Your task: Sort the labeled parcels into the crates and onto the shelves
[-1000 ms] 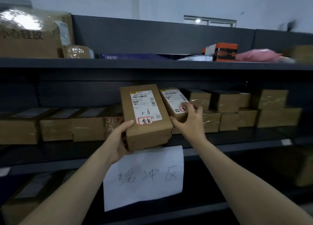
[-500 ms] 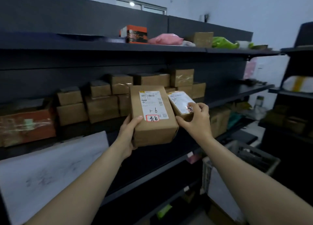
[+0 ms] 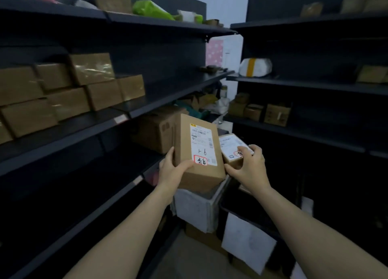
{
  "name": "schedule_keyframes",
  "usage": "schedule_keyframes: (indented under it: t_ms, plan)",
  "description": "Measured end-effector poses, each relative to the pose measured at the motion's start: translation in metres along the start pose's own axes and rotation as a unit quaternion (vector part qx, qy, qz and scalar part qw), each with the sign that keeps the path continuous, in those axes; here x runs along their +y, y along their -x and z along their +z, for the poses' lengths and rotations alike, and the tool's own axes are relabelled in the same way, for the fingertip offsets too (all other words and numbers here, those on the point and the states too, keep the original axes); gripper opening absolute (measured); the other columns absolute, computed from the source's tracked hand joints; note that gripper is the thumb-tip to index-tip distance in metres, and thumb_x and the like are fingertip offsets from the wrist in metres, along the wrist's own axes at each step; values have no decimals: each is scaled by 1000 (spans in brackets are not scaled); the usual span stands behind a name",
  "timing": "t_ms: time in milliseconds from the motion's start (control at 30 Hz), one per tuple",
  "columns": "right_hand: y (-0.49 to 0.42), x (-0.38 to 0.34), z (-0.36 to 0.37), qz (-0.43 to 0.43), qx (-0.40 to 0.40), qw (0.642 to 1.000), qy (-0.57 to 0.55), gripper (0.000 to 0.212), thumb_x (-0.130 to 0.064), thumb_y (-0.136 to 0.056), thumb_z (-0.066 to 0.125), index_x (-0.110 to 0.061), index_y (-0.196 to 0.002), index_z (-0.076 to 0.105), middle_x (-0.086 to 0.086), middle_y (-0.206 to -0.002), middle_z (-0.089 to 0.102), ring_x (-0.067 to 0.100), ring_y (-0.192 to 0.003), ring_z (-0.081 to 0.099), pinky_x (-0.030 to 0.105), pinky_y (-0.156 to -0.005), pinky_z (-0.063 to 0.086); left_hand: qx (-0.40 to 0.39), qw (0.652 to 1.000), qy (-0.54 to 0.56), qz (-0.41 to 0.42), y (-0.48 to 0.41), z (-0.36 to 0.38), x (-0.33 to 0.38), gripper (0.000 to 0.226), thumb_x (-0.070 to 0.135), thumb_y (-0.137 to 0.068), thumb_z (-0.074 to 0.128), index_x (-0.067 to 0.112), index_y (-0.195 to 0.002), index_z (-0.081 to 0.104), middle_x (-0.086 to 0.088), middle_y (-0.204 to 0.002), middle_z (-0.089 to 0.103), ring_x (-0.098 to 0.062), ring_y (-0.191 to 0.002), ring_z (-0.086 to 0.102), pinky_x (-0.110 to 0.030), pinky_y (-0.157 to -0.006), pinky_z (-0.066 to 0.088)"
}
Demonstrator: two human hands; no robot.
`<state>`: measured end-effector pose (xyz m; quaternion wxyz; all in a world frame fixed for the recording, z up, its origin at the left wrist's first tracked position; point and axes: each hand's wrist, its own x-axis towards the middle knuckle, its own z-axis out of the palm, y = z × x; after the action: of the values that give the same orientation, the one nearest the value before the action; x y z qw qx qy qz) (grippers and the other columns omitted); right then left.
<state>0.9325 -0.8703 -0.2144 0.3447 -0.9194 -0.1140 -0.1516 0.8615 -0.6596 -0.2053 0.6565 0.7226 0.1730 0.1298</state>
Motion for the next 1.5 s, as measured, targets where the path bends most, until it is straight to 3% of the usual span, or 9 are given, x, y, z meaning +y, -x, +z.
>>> schedule_keyframes:
  t_ms: [133, 300, 633, 900, 1333, 1500]
  plan:
    - [-2, 53, -3, 32, 5, 999, 39, 73, -41, -75, 77, -12, -136, 48, 16, -146, 25, 38, -128, 33, 41, -103, 37, -11, 998, -62, -23, -27, 47, -23, 104, 57, -50, 66, 34, -145, 30, -2, -143, 39, -23, -122, 47, -46, -101, 43]
    - [-5, 98, 7, 63, 8, 995, 73, 86, -44, -75, 76, -9, -143, 38, 15, -147, 23, 33, -129, 32, 37, -103, 39, -57, 991, -114, -39, -65, 87, -53, 81, 40, -74, 71, 32, -144, 32, -3, -139, 35, -20, -112, 45, -36, -91, 42]
    - [-27, 138, 31, 170, 33, 977, 122, 87, -47, -78, 73, -11, -146, 33, 13, -148, 21, 30, -133, 29, 35, -103, 38, -174, 958, -226, -32, -149, 156, -86, 86, 52, -66, 64, 38, -143, 28, 2, -140, 26, -30, -121, 39, -51, -101, 38]
    - [-15, 176, 5, 262, 60, 952, 147, 86, -48, -78, 73, -13, -146, 32, 10, -148, 20, 28, -132, 27, 34, -105, 36, -259, 940, -214, -65, -162, 222, -95, 94, 56, -55, 61, 38, -141, 30, 1, -140, 26, -31, -121, 40, -53, -101, 39]
    - [-16, 282, -38, 356, 44, 922, 144, 87, -55, -80, 67, -14, -147, 32, 8, -148, 22, 29, -133, 28, 35, -103, 39, -284, 922, -247, -98, -150, 331, -103, 96, 58, -52, 60, 37, -141, 31, -3, -135, 29, -33, -114, 45, -53, -101, 38]
    - [-12, 333, -70, 400, 21, 888, 227, 86, -68, -79, 57, -20, -146, 34, 7, -147, 30, 30, -128, 38, 40, -92, 48, -276, 924, -245, -102, -140, 387, -100, 98, 56, -49, 59, 35, -141, 33, -4, -133, 30, -32, -115, 46, -52, -102, 37]
